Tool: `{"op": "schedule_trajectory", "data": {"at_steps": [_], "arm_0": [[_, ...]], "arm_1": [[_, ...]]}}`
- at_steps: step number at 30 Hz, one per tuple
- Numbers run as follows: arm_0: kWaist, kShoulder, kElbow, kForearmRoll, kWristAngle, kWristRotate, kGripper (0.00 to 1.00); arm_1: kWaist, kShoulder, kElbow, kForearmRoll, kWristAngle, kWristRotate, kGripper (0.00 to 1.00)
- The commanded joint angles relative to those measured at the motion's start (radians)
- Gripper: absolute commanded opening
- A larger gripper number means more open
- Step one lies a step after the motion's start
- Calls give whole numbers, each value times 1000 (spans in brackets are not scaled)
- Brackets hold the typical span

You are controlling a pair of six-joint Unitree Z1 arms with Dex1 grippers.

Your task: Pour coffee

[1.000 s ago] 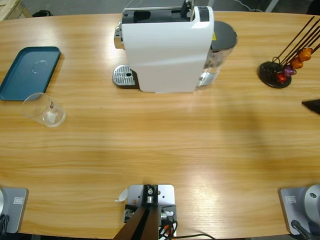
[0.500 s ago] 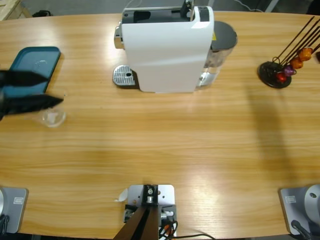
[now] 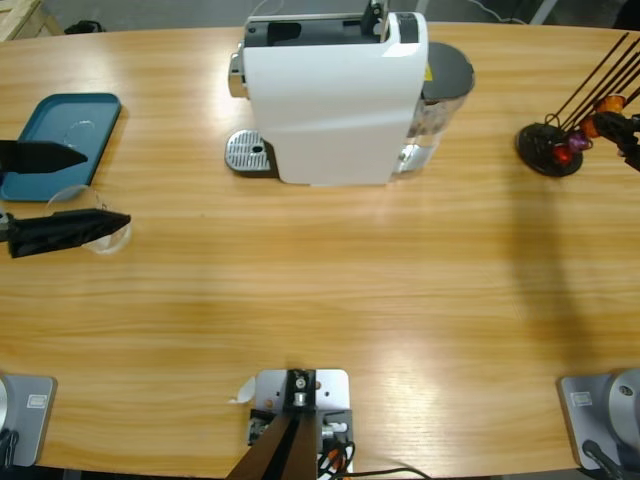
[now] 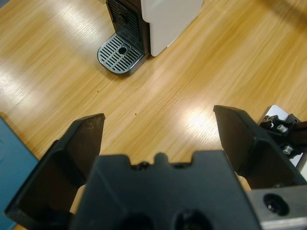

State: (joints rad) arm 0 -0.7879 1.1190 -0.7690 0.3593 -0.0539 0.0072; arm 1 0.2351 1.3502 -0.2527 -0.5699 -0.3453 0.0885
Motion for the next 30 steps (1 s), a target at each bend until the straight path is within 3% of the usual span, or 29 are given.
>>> {"op": "schedule_trajectory", "data": {"at_steps": [1,4,9,10,14,16,30], "arm_0": [[-8,57,32,-32,-7,-25,987],[-8,56,37,-31,-9,-27,987],[-8,56,39,-31,-9,-29,987],[-8,56,39,-31,-9,-29,987],[-8,56,44,-31,-9,-31,987],[-8,54,49,-32,-9,-32,987],[-8,13,120,-46,-9,-48,987]], "arm_1": [[-62,64,13,-63,65,-25,425],[-84,70,15,-79,83,-34,306],[-86,78,13,-82,91,-40,238],[-86,79,13,-83,91,-42,152],[-86,88,13,-89,102,-43,130],[-86,90,14,-94,112,-53,0],[-86,17,-3,-62,91,-76,0]]}}
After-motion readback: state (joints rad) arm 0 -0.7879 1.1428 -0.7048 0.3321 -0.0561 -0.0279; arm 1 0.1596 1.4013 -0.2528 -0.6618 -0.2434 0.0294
